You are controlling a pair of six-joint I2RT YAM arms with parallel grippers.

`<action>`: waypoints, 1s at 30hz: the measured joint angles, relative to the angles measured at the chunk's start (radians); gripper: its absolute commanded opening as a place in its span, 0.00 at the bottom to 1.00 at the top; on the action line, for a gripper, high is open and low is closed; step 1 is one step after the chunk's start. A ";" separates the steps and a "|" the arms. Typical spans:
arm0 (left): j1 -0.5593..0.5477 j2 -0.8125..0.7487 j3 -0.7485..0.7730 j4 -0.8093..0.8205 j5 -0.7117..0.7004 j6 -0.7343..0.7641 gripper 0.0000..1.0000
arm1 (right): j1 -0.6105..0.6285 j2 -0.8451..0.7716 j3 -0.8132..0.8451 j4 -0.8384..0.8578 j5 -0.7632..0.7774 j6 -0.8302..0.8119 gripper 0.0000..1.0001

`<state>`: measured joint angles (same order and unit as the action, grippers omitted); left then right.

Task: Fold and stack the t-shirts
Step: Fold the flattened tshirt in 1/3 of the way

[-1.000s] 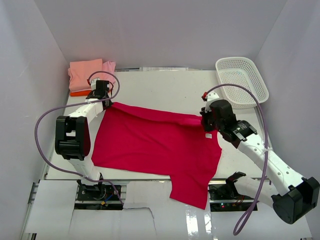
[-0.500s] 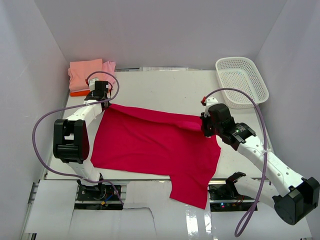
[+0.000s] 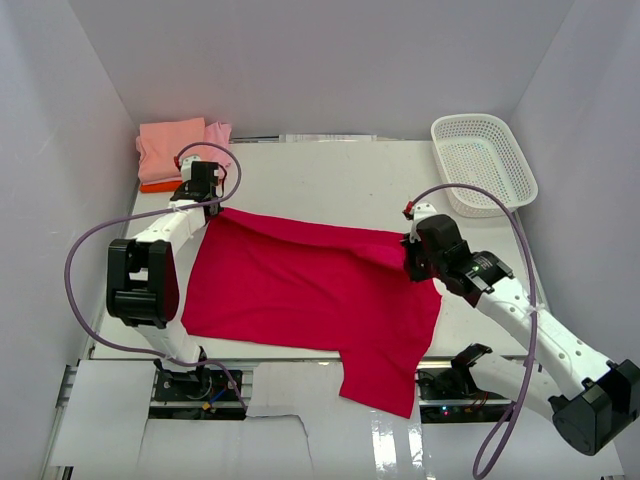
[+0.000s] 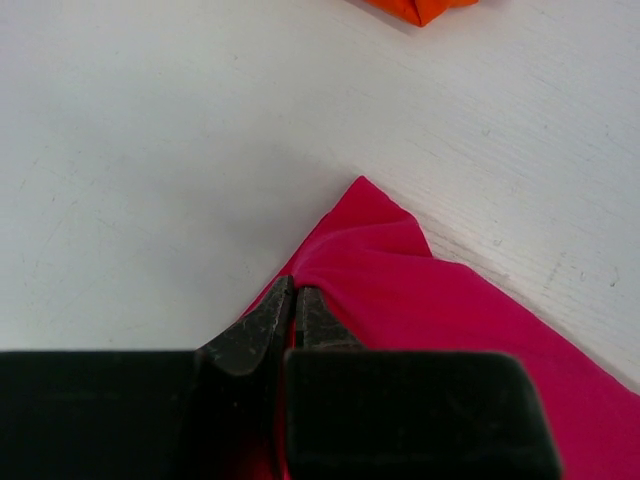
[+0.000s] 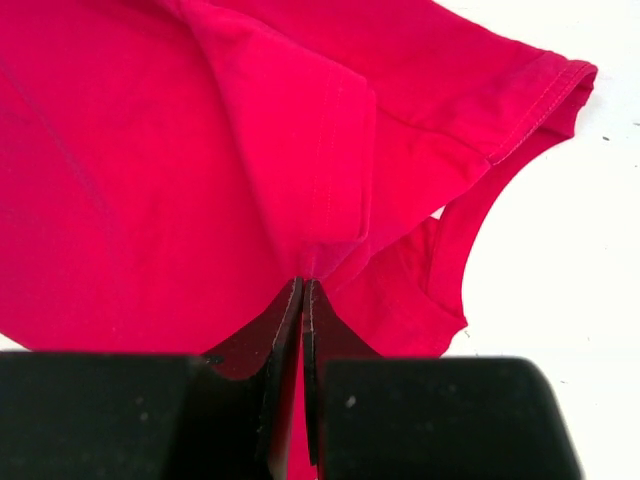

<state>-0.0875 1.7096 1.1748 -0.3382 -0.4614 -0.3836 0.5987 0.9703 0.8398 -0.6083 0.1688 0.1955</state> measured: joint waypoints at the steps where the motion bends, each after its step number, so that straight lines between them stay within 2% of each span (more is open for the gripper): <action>1: 0.000 -0.002 0.001 -0.002 0.000 0.002 0.00 | 0.000 -0.004 0.000 -0.002 0.002 0.002 0.08; 30: -0.048 -0.039 0.016 -0.093 -0.084 0.035 0.00 | 0.004 -0.058 0.000 -0.063 -0.001 0.007 0.08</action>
<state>-0.1352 1.6711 1.1908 -0.4309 -0.5453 -0.3485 0.6029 0.9119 0.8398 -0.6716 0.1680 0.2028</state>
